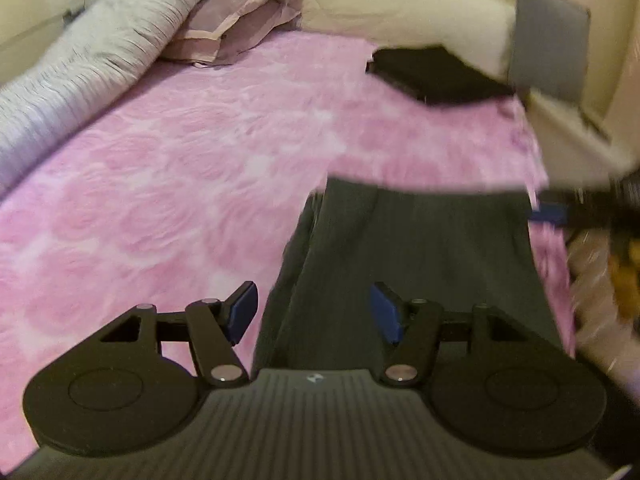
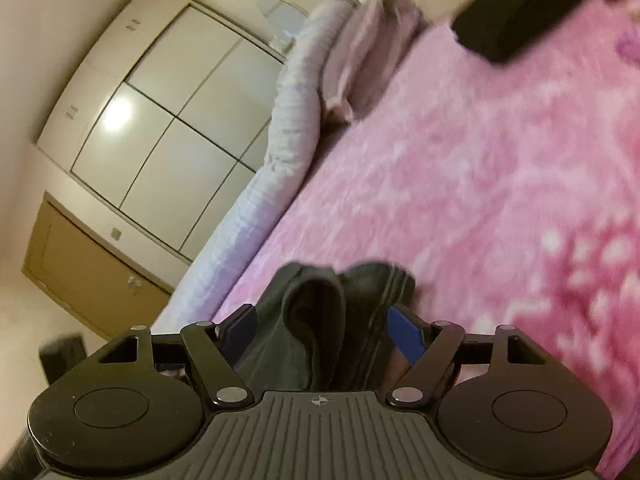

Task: Fold clothes

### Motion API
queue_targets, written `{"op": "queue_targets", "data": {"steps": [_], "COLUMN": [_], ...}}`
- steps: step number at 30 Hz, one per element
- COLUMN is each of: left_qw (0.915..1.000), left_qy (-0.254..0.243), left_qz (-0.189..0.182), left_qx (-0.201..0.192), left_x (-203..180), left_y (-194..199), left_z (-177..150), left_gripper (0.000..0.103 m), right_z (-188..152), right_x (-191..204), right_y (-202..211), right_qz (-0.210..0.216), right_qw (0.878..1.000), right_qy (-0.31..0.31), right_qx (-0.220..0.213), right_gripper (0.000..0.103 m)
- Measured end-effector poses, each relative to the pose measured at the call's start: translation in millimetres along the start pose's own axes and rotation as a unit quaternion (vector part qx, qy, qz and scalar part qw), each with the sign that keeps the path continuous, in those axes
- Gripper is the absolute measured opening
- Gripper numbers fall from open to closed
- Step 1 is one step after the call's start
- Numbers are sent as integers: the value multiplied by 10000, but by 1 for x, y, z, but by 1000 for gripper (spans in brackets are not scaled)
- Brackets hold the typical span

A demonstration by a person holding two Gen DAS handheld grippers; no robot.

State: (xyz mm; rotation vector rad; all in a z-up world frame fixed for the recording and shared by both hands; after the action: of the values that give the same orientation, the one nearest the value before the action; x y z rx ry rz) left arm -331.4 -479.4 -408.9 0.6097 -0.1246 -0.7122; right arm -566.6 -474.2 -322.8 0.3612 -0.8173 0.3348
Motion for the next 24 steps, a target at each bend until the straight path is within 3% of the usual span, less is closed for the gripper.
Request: {"op": "queue_targets", "data": {"steps": [3,4,5,6,8,12,16,18,20,24], "left_qw": [9984,9975,9966,9963,9963,9934,9914,9862,9822,9812], "left_qy": [437,577,691,730,747,963,1292,1647,1867,1911], "left_qz": [-345,-401,-441,-440,-436,-270,-121,-173,-191,-4], "left_qx": [21,68,112,144,-19,-562,-142,-64,-64,-277], "left_x": [1,2,3,5,9,28,45,52,60,65], "left_y": [-37,-48,-56,-61,-55,-25,-53,-65,-66,-41], "left_z": [13,13,13,12,12,16,-3,-8,-11,-10], "left_gripper": [48,40,15,12,9,9,12,23,36,39], "right_z": [1,0,-1,-3,-2,4,-14,-12,-9,-2], "right_x": [4,5,6,5,5,19,-8,-17,-24,-24], "right_y": [-11,-14,-17,-22,-27,-32,-58,-52,-45,-24], "right_qz": [-41,-102,-170,-228,-214,226,-63,-121,-169,-412], "right_qw": [9998,9995,9990,9983,9980,9966,9960,9970,9979,9974], "right_qy": [204,298,399,490,518,731,701,588,478,531], "right_qx": [41,89,138,238,296,297,542,482,408,262], "right_gripper": [75,66,38,25,14,13,13,13,15,20]}}
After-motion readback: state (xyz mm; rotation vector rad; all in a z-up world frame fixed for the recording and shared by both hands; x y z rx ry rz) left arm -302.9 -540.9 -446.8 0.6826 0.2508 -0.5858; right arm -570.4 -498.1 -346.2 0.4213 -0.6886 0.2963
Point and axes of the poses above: each gripper's, at about its wrist camera, not at the fingertips, and y roughly against the way its jaws point, x to its left, z to its top, the point moved 7 cm from there along -y, roughly the way its jaws point, and after that the axes turned 13 degrees about -x, right-handed, at the moved point
